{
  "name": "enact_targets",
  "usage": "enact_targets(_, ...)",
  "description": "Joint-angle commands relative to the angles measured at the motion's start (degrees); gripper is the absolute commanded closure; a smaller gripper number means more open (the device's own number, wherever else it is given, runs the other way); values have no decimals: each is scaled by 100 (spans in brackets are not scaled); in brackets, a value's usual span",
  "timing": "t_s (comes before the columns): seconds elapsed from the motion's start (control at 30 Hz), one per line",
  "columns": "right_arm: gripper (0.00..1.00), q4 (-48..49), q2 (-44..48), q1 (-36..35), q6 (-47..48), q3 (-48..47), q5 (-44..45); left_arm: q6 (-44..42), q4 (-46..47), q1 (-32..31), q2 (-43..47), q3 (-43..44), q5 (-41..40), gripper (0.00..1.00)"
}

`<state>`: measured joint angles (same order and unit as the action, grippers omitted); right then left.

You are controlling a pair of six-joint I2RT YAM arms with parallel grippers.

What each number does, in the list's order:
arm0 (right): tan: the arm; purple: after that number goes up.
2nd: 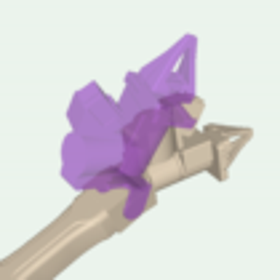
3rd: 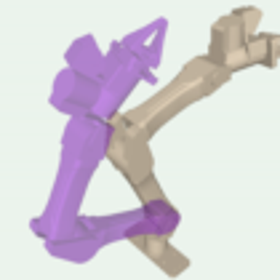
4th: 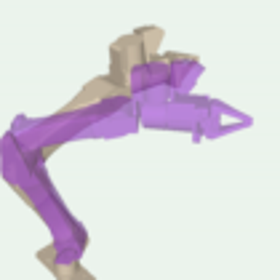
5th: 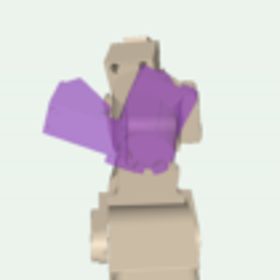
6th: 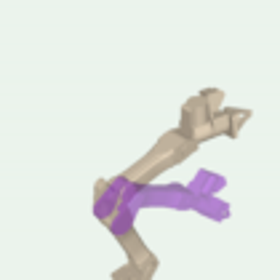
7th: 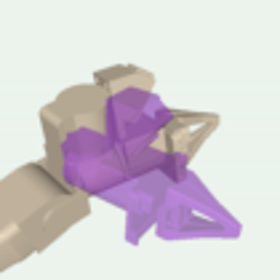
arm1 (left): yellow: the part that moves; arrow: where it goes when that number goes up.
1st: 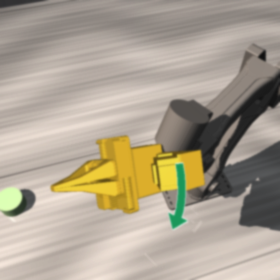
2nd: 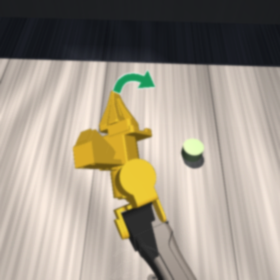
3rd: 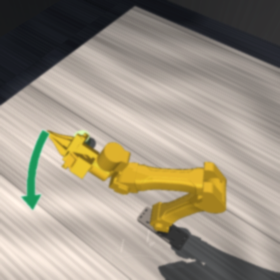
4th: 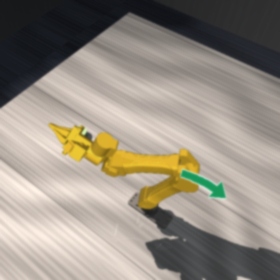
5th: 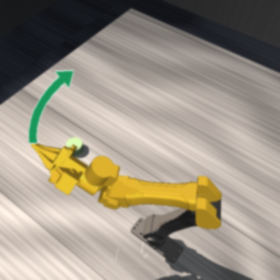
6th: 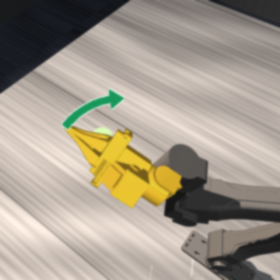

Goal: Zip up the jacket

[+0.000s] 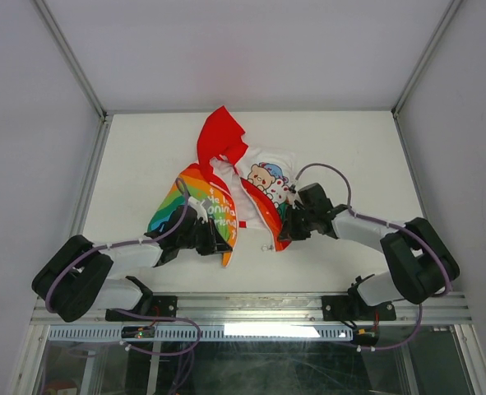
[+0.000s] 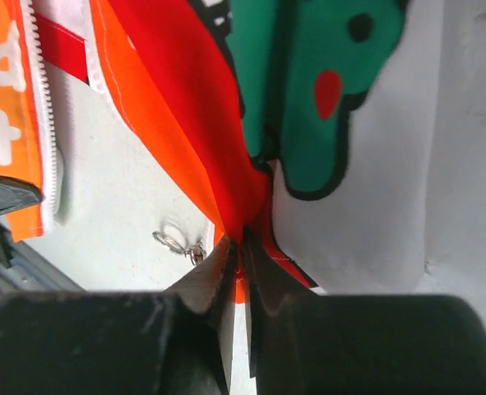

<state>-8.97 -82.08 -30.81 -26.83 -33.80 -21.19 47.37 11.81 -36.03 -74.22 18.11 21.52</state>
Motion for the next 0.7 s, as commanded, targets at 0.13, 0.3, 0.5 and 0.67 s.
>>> enact_targets(0.13,72,-1827,515,-1089,34,-956,2425,-170,429,-32,82,140,-83,93)
enact_targets(0.3,65,-2519,474,-1587,-79,-1521,2741,-347,74,-67,339,287,-287,92)
enact_targets(0.5,60,-2859,-260,-1859,-24,-1967,2863,-444,-99,-102,517,299,-394,91)
enact_targets(0.67,54,-2733,-731,-1859,119,-2142,2783,-461,-105,-147,524,274,-415,90)
